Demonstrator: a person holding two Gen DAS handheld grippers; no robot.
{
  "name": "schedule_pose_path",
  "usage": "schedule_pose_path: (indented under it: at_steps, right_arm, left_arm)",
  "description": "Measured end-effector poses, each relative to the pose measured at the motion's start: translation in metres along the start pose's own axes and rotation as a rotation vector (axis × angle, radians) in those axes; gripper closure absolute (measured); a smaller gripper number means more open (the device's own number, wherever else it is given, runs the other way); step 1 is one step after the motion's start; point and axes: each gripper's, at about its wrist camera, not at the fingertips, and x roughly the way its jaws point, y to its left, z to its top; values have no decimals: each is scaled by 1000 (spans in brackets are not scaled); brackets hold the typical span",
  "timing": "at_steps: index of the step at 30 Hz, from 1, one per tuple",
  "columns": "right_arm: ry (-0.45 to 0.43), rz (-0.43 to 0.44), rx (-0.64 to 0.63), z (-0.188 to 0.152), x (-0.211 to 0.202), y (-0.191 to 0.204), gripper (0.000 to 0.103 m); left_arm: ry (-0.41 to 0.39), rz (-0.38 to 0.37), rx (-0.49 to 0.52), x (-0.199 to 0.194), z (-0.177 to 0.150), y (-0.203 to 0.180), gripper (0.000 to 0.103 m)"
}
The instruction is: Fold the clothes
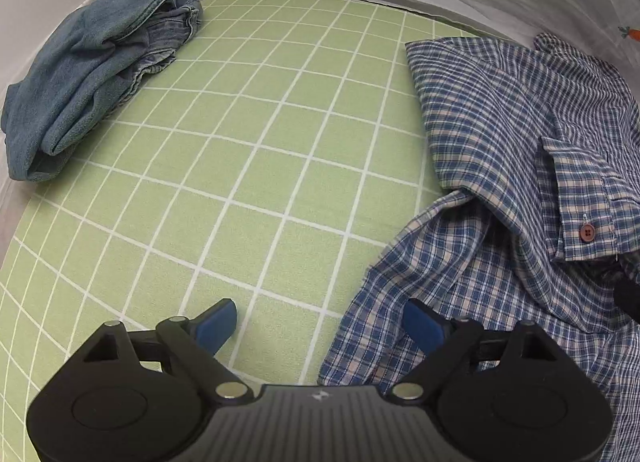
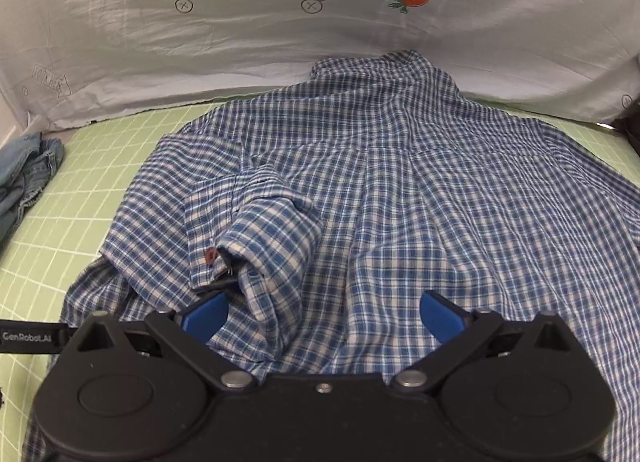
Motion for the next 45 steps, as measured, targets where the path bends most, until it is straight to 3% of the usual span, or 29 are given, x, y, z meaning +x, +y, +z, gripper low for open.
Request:
schedule_pose_path:
  at_steps: [3, 8, 13, 15, 19, 25, 27, 29, 33, 39, 41, 45]
  right_arm:
    - [-32, -62, -18, 7, 6, -2, 2]
    - [-181, -252, 206, 15, -29, -66, 2]
    - [-118, -452, 392, 0, -39, -153, 2]
    - [-105, -422, 412, -6, -42, -161, 2]
    - [-114, -277, 216, 2, -35, -112, 2]
    - [-64, -65, 45, 20, -3, -45, 2]
    - [-36, -74, -20, 21, 7, -29, 2]
    - [-23, -141, -67, 22, 18, -26, 2]
    - [-76, -293, 101, 28, 13, -68, 4]
    - [-46, -400, 267, 9, -4, -117, 5]
    - [-42, -357, 306, 4, -8, -120, 5]
    - [-45, -185, 368, 5, -7, -124, 5]
  left_arm:
    - [-3, 5, -3, 1, -1, 0, 6]
    - [-1, 11, -16, 3, -1, 0, 3]
    - [2, 18, -27, 5, 0, 0, 0]
    - [3, 20, -29, 5, 0, 0, 0]
    - [8, 22, -35, 6, 0, 0, 0]
    - [7, 21, -34, 6, 0, 0, 0]
    - [6, 20, -32, 6, 0, 1, 0]
    - [4, 19, -30, 6, 1, 1, 0]
    - [-3, 18, -28, 5, 1, 0, 0]
    - [-11, 21, -33, 6, -1, -2, 0]
    - [-12, 22, -34, 6, -2, -3, 0]
    - [-11, 21, -34, 7, -2, -5, 0]
